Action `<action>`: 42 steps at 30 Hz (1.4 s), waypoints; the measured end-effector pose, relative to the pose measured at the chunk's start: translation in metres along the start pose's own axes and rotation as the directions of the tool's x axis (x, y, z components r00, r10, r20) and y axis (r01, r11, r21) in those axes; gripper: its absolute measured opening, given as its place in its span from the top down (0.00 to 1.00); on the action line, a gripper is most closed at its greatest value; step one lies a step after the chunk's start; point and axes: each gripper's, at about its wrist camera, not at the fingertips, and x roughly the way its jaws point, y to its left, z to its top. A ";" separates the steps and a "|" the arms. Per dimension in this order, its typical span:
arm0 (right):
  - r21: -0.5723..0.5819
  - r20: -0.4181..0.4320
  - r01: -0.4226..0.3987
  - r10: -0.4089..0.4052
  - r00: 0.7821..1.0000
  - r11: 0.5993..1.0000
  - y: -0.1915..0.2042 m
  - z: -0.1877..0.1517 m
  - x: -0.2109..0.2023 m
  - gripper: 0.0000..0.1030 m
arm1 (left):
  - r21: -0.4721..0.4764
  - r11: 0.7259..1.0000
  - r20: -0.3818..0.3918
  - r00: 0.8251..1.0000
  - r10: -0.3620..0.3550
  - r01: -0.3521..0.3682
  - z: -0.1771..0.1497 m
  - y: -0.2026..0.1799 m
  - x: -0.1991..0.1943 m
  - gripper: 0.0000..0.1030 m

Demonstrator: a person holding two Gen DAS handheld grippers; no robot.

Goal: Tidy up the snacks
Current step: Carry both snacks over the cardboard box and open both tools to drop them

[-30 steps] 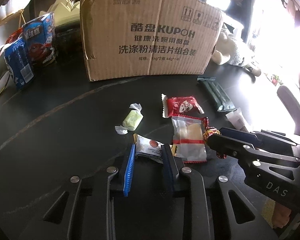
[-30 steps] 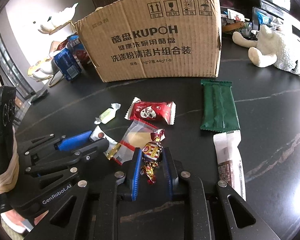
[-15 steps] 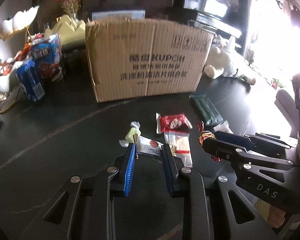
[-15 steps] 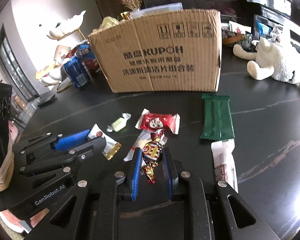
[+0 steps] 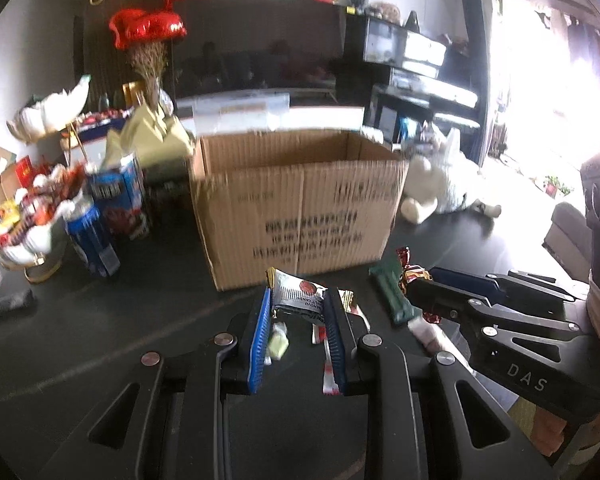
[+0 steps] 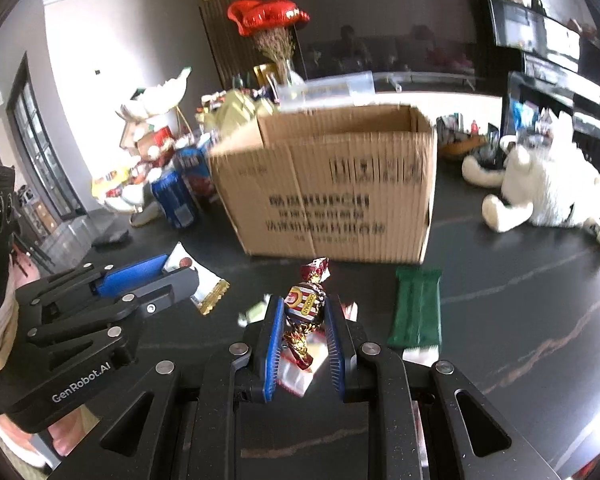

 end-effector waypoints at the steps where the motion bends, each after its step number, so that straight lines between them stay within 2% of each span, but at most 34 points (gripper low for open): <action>1: -0.001 0.013 -0.001 0.001 1.000 1.000 0.000 0.005 -0.002 0.79 | -0.001 1.000 0.012 1.000 0.001 -0.001 0.006 0.000 -0.003 0.74; 10: -0.001 0.069 -0.019 0.019 0.997 1.000 0.000 0.044 -0.011 0.79 | 0.000 1.000 0.099 0.995 0.014 -0.015 0.047 0.001 -0.021 0.74; 18: -0.016 0.110 -0.011 0.013 0.994 1.000 -0.002 0.075 -0.015 0.79 | 0.007 0.999 0.142 0.989 0.036 -0.037 0.078 0.002 -0.024 0.74; 27: -0.050 0.110 0.014 -0.008 0.994 0.999 -0.008 0.111 -0.007 0.79 | 0.025 0.998 0.144 0.988 0.051 -0.055 0.108 0.006 -0.012 0.74; 42: -0.062 0.072 0.025 -0.021 0.997 0.998 -0.027 0.147 0.040 0.78 | 0.031 0.997 0.080 0.995 0.064 -0.067 0.143 0.020 0.049 0.74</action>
